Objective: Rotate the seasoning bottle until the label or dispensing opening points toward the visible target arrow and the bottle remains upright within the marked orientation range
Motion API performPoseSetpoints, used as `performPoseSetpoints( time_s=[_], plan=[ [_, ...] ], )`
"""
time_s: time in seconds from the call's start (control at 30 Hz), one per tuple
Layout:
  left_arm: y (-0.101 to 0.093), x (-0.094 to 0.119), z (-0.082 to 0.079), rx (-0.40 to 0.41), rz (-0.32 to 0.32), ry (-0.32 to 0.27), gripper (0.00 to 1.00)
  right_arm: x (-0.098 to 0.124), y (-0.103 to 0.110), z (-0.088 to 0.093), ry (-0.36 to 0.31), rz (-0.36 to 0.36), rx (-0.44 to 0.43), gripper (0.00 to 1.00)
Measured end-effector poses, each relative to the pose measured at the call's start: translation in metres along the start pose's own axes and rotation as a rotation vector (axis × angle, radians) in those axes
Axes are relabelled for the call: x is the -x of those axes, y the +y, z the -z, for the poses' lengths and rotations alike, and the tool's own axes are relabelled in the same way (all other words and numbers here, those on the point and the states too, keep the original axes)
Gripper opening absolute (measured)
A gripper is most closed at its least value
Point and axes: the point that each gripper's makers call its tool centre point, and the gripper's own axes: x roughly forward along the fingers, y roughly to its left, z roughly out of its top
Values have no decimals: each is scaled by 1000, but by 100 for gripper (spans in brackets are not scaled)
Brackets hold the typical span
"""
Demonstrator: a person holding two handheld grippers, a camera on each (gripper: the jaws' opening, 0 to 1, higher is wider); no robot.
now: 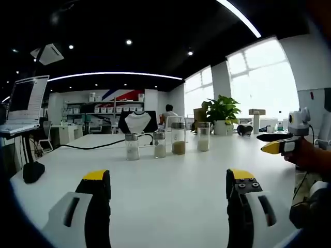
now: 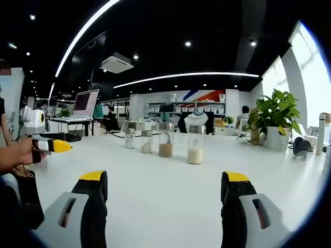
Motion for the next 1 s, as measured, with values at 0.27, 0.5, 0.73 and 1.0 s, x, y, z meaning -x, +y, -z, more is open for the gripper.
performPoseSetpoints(
  time_s=[0.27,0.5,0.73,1.0],
  plan=[
    [-1,-5,-2,17,-20,1,99,-2,1,-3,-1,13,16,93],
    [-2,-8,-3,31,-23,0,99,-2,5,-6,-10,1,25,93],
    [-4,-10,0,18,-19,12,99,0,1,-6,-7,12,9,91],
    [0,-8,-1,23,-29,12,99,-3,3,-4,-2,20,4,100]
  ],
)
